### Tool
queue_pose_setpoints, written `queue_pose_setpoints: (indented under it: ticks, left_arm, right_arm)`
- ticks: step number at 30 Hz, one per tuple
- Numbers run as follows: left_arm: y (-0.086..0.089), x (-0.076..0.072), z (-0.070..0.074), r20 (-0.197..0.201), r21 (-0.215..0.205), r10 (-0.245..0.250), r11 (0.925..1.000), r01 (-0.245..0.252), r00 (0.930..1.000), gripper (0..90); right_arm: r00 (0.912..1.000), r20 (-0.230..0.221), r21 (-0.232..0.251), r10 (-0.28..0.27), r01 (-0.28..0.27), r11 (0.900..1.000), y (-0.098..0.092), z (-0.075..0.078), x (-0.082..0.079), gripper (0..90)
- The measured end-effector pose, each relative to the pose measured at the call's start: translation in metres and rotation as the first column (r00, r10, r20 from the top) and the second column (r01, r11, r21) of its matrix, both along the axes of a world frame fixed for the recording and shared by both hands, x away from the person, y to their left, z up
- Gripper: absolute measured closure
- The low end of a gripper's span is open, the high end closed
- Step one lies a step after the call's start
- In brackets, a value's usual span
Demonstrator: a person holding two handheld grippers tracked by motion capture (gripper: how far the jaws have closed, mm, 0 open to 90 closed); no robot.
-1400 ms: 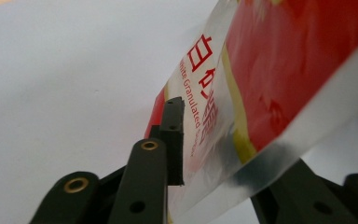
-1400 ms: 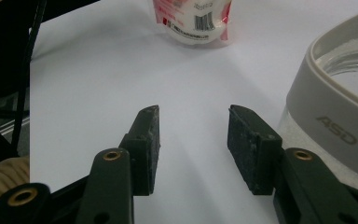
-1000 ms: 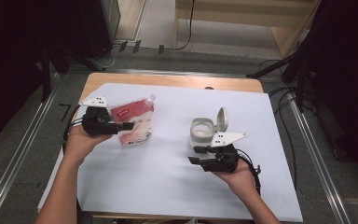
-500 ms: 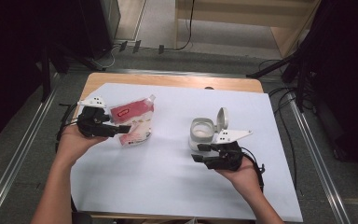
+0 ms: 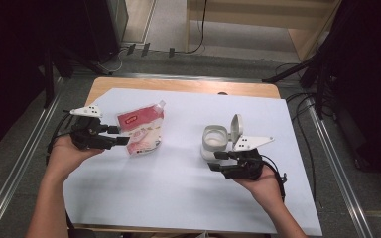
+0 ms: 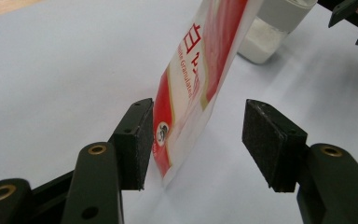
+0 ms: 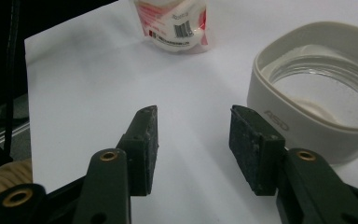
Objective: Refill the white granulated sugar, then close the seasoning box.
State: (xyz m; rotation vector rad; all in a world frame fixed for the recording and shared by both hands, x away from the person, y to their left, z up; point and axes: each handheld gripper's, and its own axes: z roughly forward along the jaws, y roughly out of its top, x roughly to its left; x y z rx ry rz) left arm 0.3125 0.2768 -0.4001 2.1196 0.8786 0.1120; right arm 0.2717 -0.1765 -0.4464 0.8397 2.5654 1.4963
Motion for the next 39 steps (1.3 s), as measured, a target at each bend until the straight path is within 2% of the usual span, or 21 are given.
queue_pose_setpoints:
  ticks: [3,4,6,14,18,22,23,26,32,37,39]
  left_arm:
    - [0.004,-0.002,-0.001,-0.003,0.012,0.014,0.9998,-0.014,0.9999,44.4]
    - [0.006,-0.002,-0.001,0.000,0.032,0.012,0.9994,-0.012,0.9999,44.4]
    - [0.010,-0.002,-0.003,-0.006,0.048,0.021,0.9986,-0.021,0.9998,44.5]
    - [0.022,-0.003,-0.007,-0.004,0.036,0.052,0.9980,-0.052,0.9987,44.5]
    - [0.027,-0.002,-0.014,-0.025,0.025,0.081,0.9964,-0.081,0.9964,44.5]
    - [0.033,0.000,-0.019,-0.021,0.049,0.102,0.9937,-0.101,0.9946,44.3]
    - [0.033,0.000,-0.020,-0.017,0.045,0.124,0.9914,-0.123,0.9922,44.0]
    - [0.034,0.003,-0.023,-0.014,0.034,0.145,0.9890,-0.144,0.9894,44.0]
    - [0.029,0.007,-0.026,-0.008,0.054,0.156,0.9863,-0.156,0.9877,44.0]
    - [0.026,0.010,-0.029,-0.006,0.052,0.154,0.9867,-0.154,0.9880,44.0]
    - [0.026,0.011,-0.029,-0.020,0.051,0.146,0.9881,-0.145,0.9891,44.0]
  right_arm:
    - [1.0000,0.000,-0.002,-0.007,0.007,1.000,-0.004,0.001,0.000,52.7]
    - [0.9999,-0.002,-0.002,-0.010,0.010,1.000,-0.005,0.001,0.000,52.7]
    - [0.9999,0.002,-0.001,-0.016,0.016,1.000,-0.007,0.002,0.000,52.8]
    - [0.9991,0.008,0.004,-0.042,0.042,0.999,-0.014,0.004,0.000,53.0]
    - [0.9988,0.009,0.001,-0.047,0.047,0.999,-0.018,0.004,0.001,53.6]
    - [0.9983,0.004,-0.002,-0.057,0.057,0.998,-0.021,0.004,0.002,54.0]
    - [0.9983,0.004,0.001,-0.058,0.058,0.998,-0.022,0.004,0.003,54.1]
    - [0.9981,0.007,-0.004,-0.061,0.061,0.998,-0.024,0.005,0.003,54.9]
    - [0.9972,0.009,-0.007,-0.074,0.074,0.997,-0.030,0.008,0.005,55.9]
    - [0.9969,0.007,-0.017,-0.079,0.079,0.997,-0.039,0.014,0.006,57.1]
    - [0.9967,0.001,-0.012,-0.082,0.082,0.997,-0.043,0.016,0.007,59.7]
